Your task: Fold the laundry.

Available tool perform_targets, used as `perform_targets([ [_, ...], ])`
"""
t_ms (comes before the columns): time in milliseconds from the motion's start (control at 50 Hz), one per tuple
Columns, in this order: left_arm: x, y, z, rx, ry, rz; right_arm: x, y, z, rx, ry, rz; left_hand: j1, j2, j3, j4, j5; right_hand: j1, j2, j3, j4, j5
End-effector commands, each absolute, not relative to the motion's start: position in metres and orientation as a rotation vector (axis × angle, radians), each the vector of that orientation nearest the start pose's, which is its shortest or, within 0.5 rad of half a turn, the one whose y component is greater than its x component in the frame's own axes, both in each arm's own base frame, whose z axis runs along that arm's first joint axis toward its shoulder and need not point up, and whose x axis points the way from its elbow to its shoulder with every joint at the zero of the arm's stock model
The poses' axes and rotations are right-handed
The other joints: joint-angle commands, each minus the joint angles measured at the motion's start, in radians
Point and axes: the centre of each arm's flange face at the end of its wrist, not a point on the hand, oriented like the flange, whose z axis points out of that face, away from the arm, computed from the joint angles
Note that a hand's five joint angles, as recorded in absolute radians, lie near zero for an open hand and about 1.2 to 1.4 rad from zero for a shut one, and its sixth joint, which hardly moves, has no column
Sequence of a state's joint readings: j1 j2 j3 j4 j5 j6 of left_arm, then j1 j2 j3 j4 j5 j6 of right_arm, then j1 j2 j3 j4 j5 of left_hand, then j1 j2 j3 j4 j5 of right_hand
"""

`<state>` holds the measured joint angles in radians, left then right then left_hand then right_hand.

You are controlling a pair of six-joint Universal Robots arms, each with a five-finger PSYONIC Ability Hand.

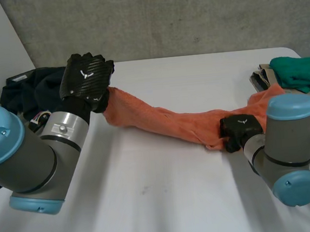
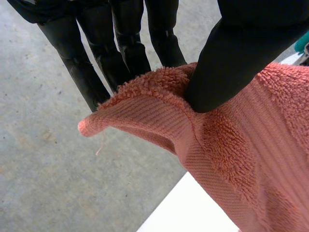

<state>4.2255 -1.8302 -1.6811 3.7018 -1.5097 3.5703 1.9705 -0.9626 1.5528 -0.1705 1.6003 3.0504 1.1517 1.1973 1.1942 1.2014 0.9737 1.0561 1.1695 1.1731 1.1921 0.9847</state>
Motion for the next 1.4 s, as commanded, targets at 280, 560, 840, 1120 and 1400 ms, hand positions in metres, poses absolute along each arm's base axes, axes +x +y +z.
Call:
perform_targets([
  [280, -0.233, -0.264, 0.357, 0.752, 1.528, -2.588, 0.148, -0.306, 0.352, -1.023, 2.398, -2.217, 0.245, 0.199, 0.202, 0.195, 0.248, 0.34, 0.227, 0.223, 0.204, 0.237],
  [560, -0.243, -0.299, 0.262, 1.1, 1.893, -2.222, 0.18, -0.33, 0.29, -1.34, 2.492, -1.891, 0.245, 0.199, 0.202, 0.195, 0.248, 0.34, 0.227, 0.223, 0.204, 0.237],
  [840, -0.286, -0.392, 0.407, 0.549, 0.973, -2.628, 0.219, -0.421, 0.391, -0.738, 1.66, -3.213, 0.245, 0.199, 0.202, 0.195, 0.248, 0.34, 0.227, 0.223, 0.204, 0.237],
  [1120, -0.281, -0.378, 0.338, 0.632, 1.219, -2.59, 0.248, -0.397, 0.356, -1.037, 1.519, -3.025, 0.245, 0.199, 0.202, 0.195, 0.248, 0.34, 0.227, 0.223, 0.204, 0.237],
  [1400, -0.273, -0.32, 0.261, 0.931, 1.469, -2.467, 0.219, -0.368, 0.223, -1.267, 2.197, -2.225, 0.245, 0.199, 0.202, 0.195, 0.248, -0.246, -0.36, -0.363, -0.382, -0.349],
])
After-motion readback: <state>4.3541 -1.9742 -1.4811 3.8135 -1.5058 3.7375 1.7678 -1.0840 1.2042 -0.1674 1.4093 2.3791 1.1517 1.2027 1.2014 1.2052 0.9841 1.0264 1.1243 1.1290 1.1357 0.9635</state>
